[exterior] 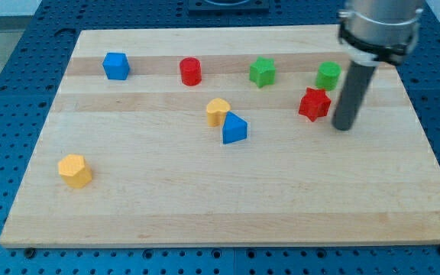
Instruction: Slide red star near to center
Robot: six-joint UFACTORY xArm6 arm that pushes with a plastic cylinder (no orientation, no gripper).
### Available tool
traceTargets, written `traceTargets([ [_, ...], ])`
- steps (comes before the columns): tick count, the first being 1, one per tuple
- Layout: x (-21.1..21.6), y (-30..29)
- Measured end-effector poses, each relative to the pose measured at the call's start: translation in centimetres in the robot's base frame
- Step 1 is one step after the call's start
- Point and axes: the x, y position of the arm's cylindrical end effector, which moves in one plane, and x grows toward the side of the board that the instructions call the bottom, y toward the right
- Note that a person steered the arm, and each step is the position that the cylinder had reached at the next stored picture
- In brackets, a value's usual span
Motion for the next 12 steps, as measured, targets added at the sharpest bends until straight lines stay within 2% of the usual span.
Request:
traceTargets([
  [1, -1.8, 4.8],
  [2, -6.7, 1.9],
  [3, -9.6, -2.3],
  [4, -8.8, -5.8],
  [6, -8.0, 5.7],
  [7, -6.1, 5.2],
  [9, -5.6, -2.1],
  [11, -3.6, 0.5],
  [12, -3.2, -2.6],
])
